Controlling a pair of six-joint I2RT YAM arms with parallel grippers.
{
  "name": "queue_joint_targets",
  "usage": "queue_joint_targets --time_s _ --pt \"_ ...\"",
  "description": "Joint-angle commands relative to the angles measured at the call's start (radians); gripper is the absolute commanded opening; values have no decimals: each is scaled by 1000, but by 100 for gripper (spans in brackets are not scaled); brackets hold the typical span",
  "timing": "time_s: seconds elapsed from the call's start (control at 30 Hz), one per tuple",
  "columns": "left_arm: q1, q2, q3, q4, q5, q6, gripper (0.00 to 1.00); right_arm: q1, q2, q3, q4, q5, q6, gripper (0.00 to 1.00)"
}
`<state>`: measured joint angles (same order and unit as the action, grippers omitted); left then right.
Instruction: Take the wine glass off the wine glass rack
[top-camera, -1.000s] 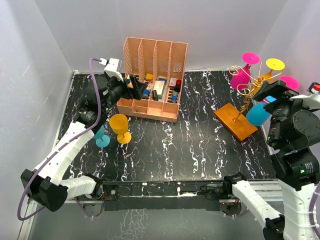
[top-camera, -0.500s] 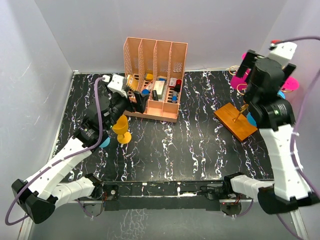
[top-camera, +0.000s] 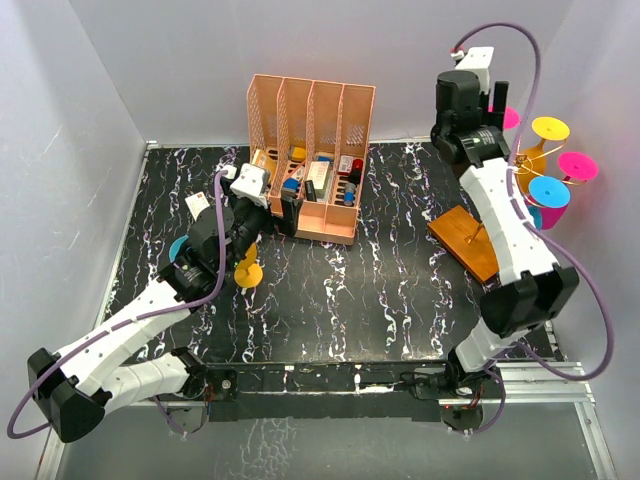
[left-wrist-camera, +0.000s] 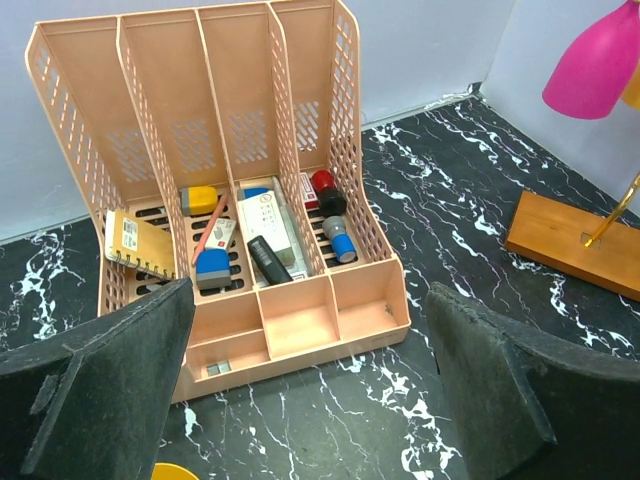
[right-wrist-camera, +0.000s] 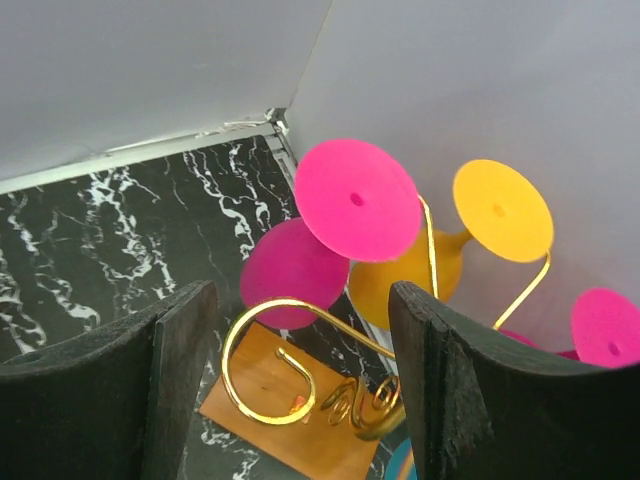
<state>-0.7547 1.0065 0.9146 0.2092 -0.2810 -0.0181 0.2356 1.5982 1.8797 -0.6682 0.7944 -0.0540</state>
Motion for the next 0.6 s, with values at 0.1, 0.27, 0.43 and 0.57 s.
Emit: queue_joint_targets --time_s 0.1,0.27,0.43,0.57 --pt "-18 -36 -18 70 -49 32 97 1 91 50 229 133 -246 72" --pt "-30 -44 -21 76 -60 32 97 0 157 67 306 180 -382 70" --pt "-48 -46 -26 80 -71 41 97 0 212 54 390 238 -475 70" --pt "-55 -53 -29 85 -78 45 97 -12 229 60 404 232 -483 70"
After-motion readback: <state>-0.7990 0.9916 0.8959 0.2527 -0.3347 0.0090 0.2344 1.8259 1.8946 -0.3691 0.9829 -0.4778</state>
